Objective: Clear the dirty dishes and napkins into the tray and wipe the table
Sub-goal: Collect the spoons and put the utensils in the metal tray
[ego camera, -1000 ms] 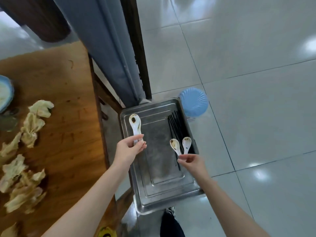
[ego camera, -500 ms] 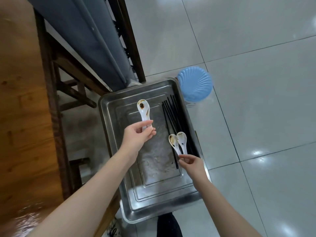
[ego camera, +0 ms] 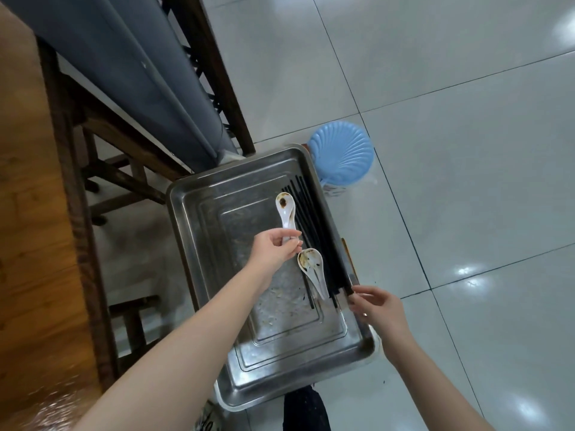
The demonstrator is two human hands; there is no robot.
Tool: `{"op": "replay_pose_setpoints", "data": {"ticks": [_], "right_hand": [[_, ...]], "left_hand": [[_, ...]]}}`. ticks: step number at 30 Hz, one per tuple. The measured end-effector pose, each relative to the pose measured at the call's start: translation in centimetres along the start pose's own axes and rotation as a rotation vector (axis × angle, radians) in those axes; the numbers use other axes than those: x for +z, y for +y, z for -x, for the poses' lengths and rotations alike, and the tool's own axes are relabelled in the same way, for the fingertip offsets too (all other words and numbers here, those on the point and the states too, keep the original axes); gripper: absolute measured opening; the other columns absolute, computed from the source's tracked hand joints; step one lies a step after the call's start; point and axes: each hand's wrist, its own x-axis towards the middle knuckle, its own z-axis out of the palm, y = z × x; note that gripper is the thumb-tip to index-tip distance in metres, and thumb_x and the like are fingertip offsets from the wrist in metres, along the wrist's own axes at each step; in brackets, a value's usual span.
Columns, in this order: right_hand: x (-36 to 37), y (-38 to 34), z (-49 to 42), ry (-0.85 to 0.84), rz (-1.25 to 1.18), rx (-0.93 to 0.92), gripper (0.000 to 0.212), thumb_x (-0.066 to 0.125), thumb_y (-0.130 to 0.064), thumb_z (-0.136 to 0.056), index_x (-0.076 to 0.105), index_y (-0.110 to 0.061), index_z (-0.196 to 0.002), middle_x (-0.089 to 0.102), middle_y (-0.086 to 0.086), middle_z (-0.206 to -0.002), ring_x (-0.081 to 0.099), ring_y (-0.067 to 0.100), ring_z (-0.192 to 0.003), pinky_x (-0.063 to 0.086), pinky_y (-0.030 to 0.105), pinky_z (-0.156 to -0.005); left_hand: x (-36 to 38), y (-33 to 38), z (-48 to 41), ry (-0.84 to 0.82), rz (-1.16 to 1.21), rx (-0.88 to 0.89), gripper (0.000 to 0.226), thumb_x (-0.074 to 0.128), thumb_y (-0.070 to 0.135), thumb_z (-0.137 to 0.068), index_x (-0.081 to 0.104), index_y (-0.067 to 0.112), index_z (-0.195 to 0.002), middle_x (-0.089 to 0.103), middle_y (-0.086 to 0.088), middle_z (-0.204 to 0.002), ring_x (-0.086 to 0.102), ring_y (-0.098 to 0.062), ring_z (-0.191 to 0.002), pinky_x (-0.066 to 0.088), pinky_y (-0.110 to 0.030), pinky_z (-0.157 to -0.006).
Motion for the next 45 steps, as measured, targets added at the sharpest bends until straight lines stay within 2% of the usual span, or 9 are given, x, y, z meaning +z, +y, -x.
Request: {"op": "replay_pose_setpoints", "data": {"ticks": [10, 18, 24, 29, 33, 35, 39, 42, 45], "right_hand": [[-1.4, -0.8, 0.1, -0.032, 0.005, -0.023, 0.011, 0.068, -0.007, -0.086, 0.073, -0.014, -0.092, 0.073, 0.007, -0.08, 0.067, 0.016, -0.066, 0.049, 0.03, -0.068], [-1.5, -0.8, 1.2, -0.031, 0.006, 0.004, 0.012, 0.065, -0.005, -0.087, 0.071, -0.012, -0.095, 0.072, 0.011, -0.088, 0.067, 0.023, -0.075, 0.052, 0.032, -0.07], [-1.0, -2.4, 2.5, -0.025, 0.0, -0.012, 0.012, 0.066, -0.005, -0.086, 0.072, -0.011, -0.094, 0.072, 0.012, -0.084, 0.066, 0.023, -0.071, 0.051, 0.032, -0.07], [0.3, -4.7, 5.1, -0.039, -0.018, -0.091, 0.011, 0.065, -0.004, -0.086, 0.071, -0.013, -0.091, 0.073, 0.012, -0.083, 0.065, 0.02, -0.069, 0.052, 0.032, -0.07], [1.8, -6.6, 8.0, -0.053, -0.031, -0.172, 0.015, 0.067, 0.002, -0.084, 0.07, -0.01, -0.092, 0.07, 0.012, -0.081, 0.063, 0.013, -0.063, 0.049, 0.016, -0.055], [2.5, -7.5, 10.0, -0.071, -0.012, -0.212, 0.016, 0.069, -0.001, -0.083, 0.07, -0.014, -0.091, 0.071, 0.008, -0.08, 0.065, 0.013, -0.066, 0.048, 0.016, -0.055], [3.7, -9.2, 14.1, -0.109, 0.021, -0.265, 0.019, 0.066, 0.002, -0.083, 0.069, -0.01, -0.097, 0.072, 0.008, -0.083, 0.065, 0.021, -0.077, 0.051, 0.031, -0.07], [4.7, -10.8, 17.0, -0.144, 0.04, -0.313, 0.022, 0.064, 0.007, -0.082, 0.068, -0.005, -0.1, 0.071, 0.008, -0.085, 0.064, 0.014, -0.074, 0.049, 0.018, -0.065], [6.0, -12.5, 19.6, -0.174, 0.066, -0.357, 0.023, 0.064, 0.008, -0.082, 0.067, -0.005, -0.101, 0.07, 0.01, -0.086, 0.063, 0.014, -0.075, 0.048, 0.017, -0.065]], "left_hand": [[4.4, -1.4, -3.6, 0.011, -0.043, -0.045, 0.015, 0.056, -0.001, -0.094, 0.068, 0.008, -0.096, 0.068, -0.013, -0.097, 0.066, -0.013, -0.076, 0.056, -0.018, -0.072], [4.4, -0.3, -2.7, -0.098, -0.13, -0.076, 0.032, 0.057, 0.009, -0.095, 0.06, 0.018, -0.126, 0.064, -0.007, -0.093, 0.068, -0.017, -0.094, 0.055, -0.019, -0.076], [1.8, 1.6, 0.5, -0.155, -0.126, -0.063, 0.035, 0.054, 0.007, -0.097, 0.056, 0.013, -0.131, 0.063, -0.012, -0.106, 0.068, -0.023, -0.098, 0.056, -0.025, -0.083], [-1.1, 3.8, 4.8, -0.118, -0.154, 0.006, 0.029, 0.056, 0.014, -0.097, 0.061, 0.019, -0.125, 0.066, -0.003, -0.107, 0.064, -0.013, -0.083, 0.052, -0.02, -0.071], [-4.2, 5.6, 9.0, -0.108, -0.161, 0.062, 0.024, 0.061, 0.015, -0.094, 0.063, 0.031, -0.112, 0.068, 0.0, -0.113, 0.065, -0.014, -0.09, 0.052, -0.025, -0.076], [-5.9, 6.6, 11.4, -0.094, -0.167, 0.103, 0.028, 0.062, 0.012, -0.093, 0.064, 0.035, -0.108, 0.069, 0.004, -0.109, 0.067, -0.014, -0.095, 0.052, -0.029, -0.082], [-9.5, 8.9, 16.4, -0.038, -0.14, 0.163, 0.036, 0.063, 0.006, -0.091, 0.062, 0.03, -0.119, 0.069, 0.007, -0.109, 0.065, -0.013, -0.101, 0.052, -0.027, -0.081], [-12.4, 10.3, 20.4, 0.011, -0.104, 0.196, 0.039, 0.063, 0.007, -0.091, 0.059, 0.029, -0.123, 0.067, 0.005, -0.113, 0.062, -0.014, -0.106, 0.051, -0.024, -0.079], [-15.3, 10.6, 24.1, 0.078, -0.063, 0.21, 0.04, 0.063, 0.007, -0.091, 0.058, 0.025, -0.127, 0.065, 0.002, -0.118, 0.061, -0.017, -0.11, 0.051, -0.033, -0.093]]}}
